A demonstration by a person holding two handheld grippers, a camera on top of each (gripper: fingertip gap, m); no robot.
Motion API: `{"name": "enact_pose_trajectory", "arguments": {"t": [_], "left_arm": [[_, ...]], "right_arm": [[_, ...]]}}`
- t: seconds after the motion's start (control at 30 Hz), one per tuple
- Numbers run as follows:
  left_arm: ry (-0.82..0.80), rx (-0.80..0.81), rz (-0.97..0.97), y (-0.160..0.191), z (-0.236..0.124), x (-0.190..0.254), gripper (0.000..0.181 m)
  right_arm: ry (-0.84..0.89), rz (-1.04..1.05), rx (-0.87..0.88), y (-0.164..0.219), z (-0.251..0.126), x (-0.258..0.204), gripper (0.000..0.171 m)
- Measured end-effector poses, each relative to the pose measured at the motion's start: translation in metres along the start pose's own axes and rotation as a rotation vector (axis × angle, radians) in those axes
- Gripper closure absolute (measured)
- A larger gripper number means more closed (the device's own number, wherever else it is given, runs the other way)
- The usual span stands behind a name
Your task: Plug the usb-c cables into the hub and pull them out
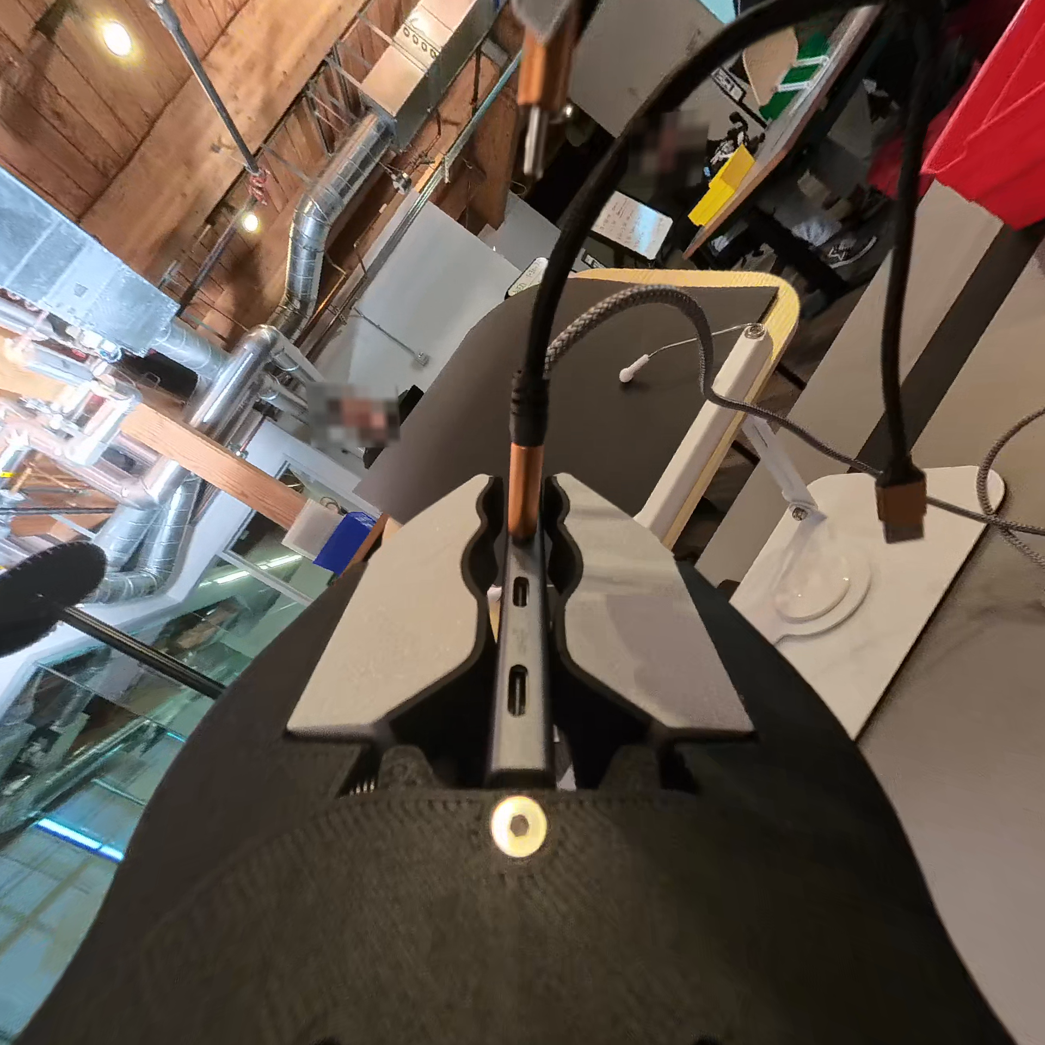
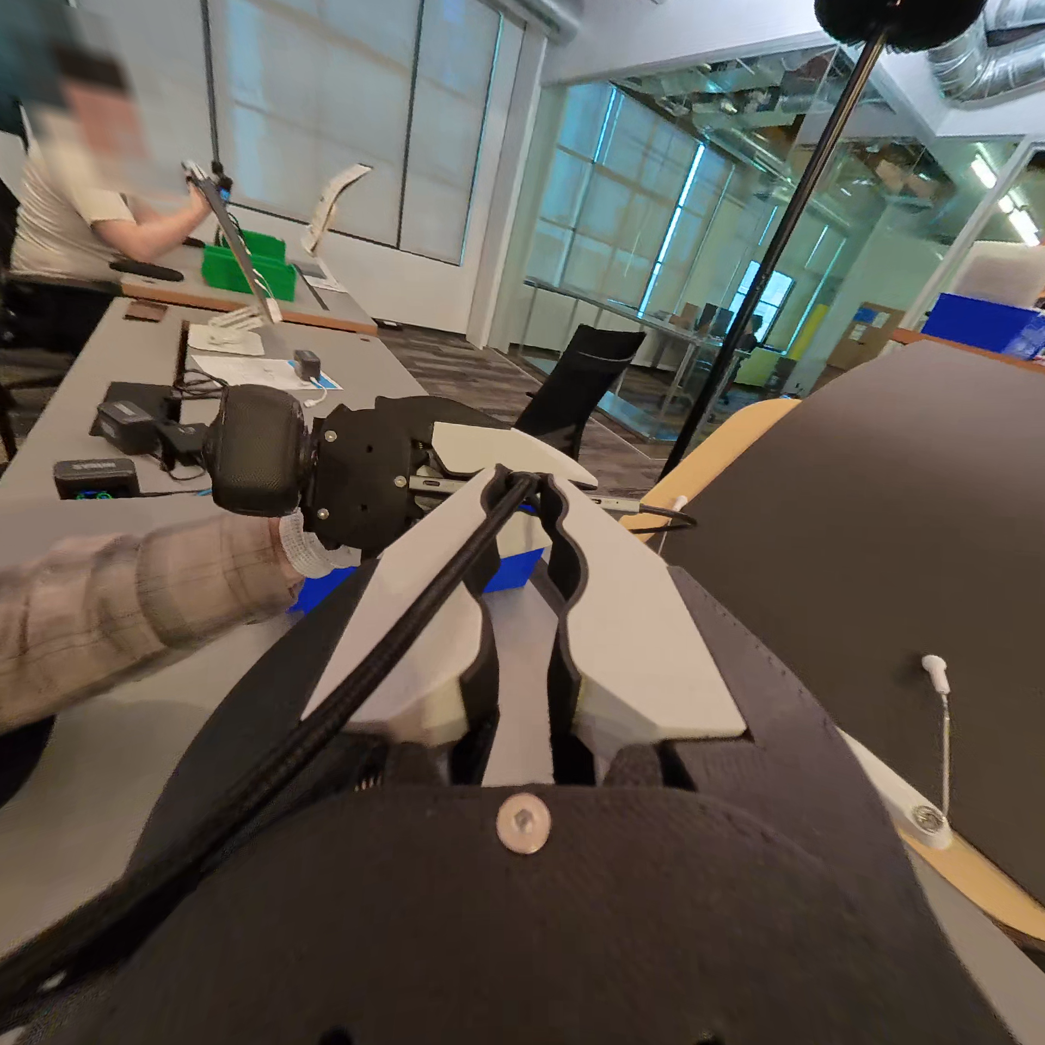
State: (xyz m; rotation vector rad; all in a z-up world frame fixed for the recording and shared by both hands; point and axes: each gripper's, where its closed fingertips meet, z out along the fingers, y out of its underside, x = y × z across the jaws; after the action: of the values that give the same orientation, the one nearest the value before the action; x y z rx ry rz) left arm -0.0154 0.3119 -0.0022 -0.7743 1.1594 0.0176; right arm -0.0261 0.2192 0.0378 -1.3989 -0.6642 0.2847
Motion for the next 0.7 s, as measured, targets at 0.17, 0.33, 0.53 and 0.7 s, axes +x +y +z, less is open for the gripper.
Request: {"name": "enact_pose_trajectory", "arguments": {"t": [0.17,0.33,0.53,0.7], "left_arm": [[0.016,-0.019,0.020,0.006,0.002,0.004,0.166],[0.019,-0.006,0.012,0.004,0.000,0.001,0.166],[0.017,0.010,-0.016,0.001,-0.006,-0.011,0.166],[0.038,0.018,-0.019,-0.002,-0.006,-0.008,0.166]], "right_arm": [[0.025,-0.002,-0.021,0.009,0.005,0.006,0.161],[0.045,-0.006,-0.012,0.003,-0.002,0.015,0.162],[0.107,0.015,-0.023,-0.006,-0.034,0.050,0.161],[0.152,0.035,-0.071,0.001,-0.068,0.074,0.161]]}}
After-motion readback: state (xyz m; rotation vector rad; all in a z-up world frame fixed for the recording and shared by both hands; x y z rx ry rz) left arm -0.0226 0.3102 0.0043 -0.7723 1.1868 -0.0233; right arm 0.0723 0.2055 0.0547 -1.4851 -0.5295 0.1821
